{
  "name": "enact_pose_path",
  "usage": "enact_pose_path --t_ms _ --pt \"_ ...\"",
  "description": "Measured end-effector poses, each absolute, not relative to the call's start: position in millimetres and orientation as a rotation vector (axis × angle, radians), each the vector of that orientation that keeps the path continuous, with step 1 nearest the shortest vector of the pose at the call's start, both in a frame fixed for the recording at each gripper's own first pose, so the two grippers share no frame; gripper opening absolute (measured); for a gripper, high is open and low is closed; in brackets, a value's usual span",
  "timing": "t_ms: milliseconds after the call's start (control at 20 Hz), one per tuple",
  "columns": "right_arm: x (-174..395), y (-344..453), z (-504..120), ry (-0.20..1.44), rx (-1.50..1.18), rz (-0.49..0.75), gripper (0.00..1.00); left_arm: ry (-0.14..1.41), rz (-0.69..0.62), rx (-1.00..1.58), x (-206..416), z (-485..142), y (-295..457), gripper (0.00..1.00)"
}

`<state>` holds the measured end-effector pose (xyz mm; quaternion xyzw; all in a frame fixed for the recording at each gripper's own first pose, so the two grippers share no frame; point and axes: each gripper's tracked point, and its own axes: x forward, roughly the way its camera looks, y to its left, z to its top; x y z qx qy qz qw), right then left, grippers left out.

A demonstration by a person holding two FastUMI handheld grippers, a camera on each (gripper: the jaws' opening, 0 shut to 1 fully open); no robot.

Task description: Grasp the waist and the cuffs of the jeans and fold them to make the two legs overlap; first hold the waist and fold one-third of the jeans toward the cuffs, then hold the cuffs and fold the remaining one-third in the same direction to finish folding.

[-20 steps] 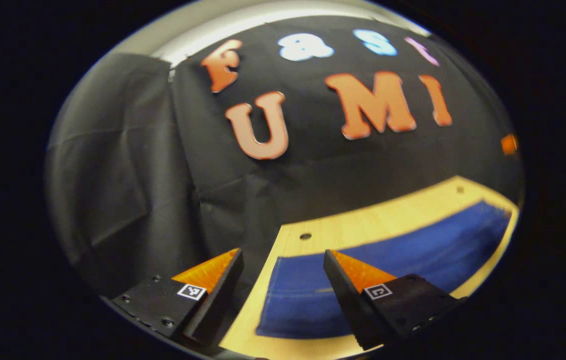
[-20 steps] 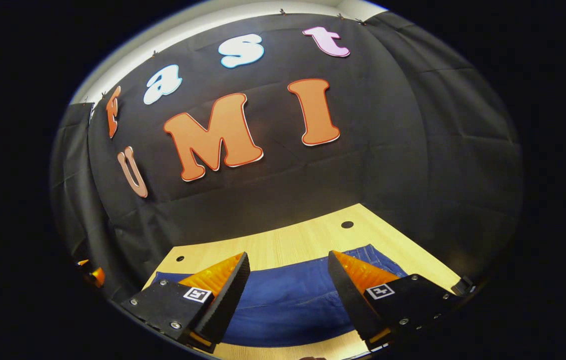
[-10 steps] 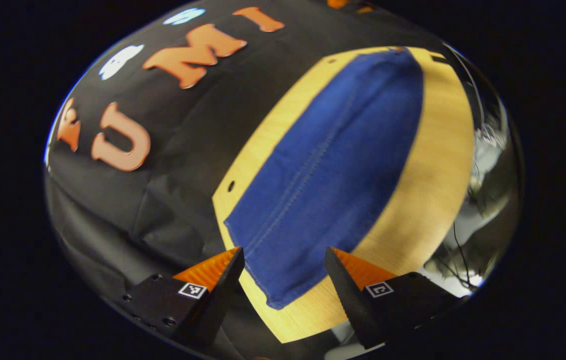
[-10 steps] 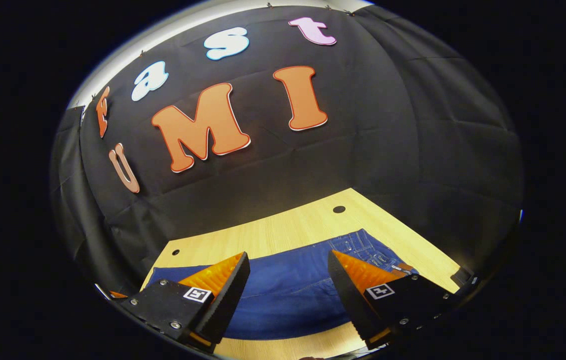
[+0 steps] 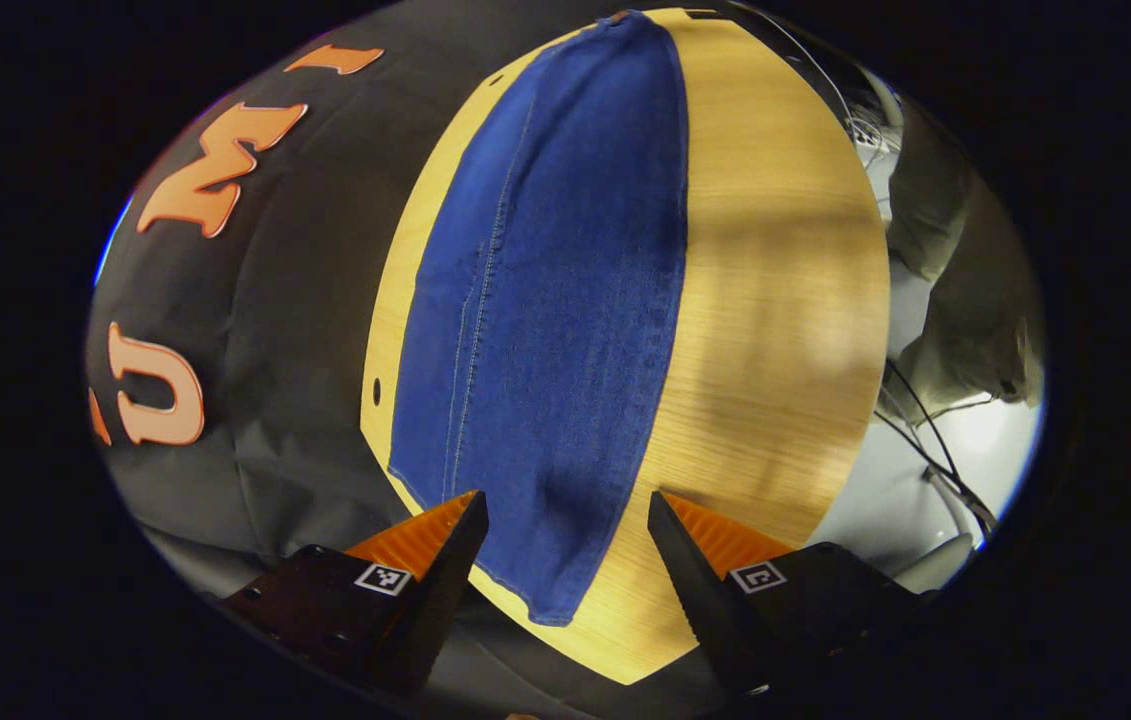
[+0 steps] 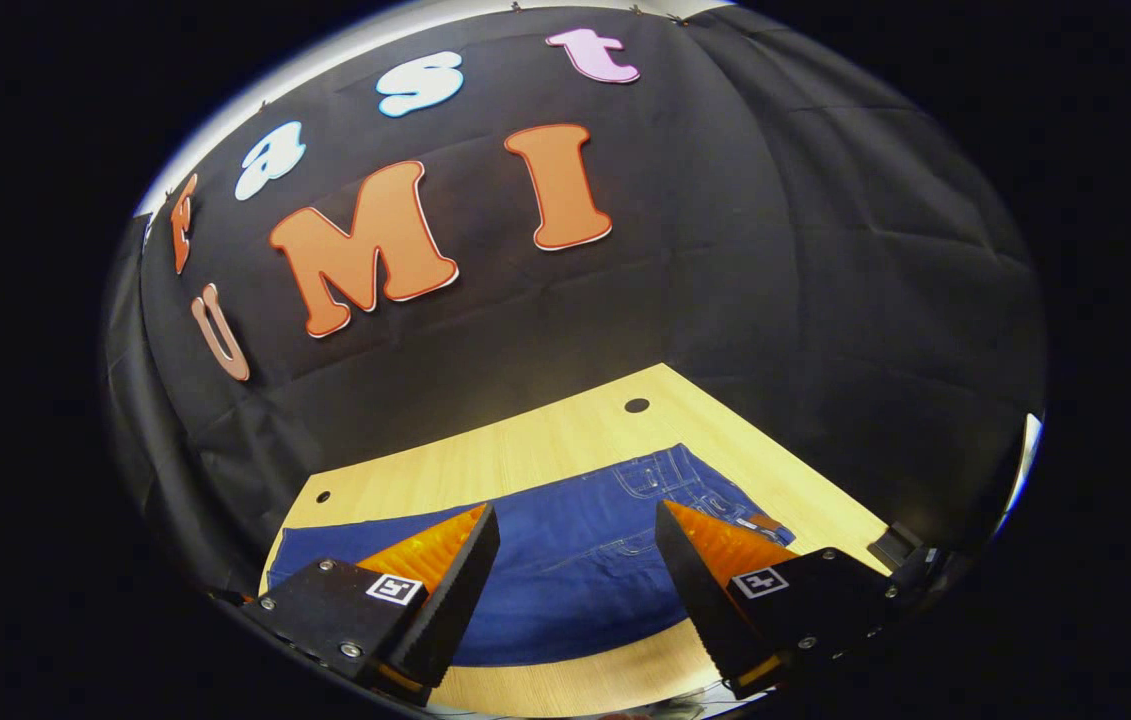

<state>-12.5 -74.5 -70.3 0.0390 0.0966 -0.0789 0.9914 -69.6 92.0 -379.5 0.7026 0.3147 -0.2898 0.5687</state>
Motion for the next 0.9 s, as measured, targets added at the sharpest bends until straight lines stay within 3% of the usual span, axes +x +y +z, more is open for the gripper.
enact_pose_path --t_ms 550,850,900 --pt "-10.1 -73.6 -64.1 0.192 0.085 -0.168 0.96 0.709 -0.665 1.716 -27.9 -398.5 91.0 0.99" --pt "-12.4 -72.1 -57.9 0.179 0.069 -0.170 0.96 0.658 -0.642 1.750 24.2 -409.3 84.5 0.90" --pt "-12.4 -71.6 -58.2 0.179 0.063 -0.173 0.96 0.655 -0.642 1.748 26.9 -409.7 83.0 0.86"
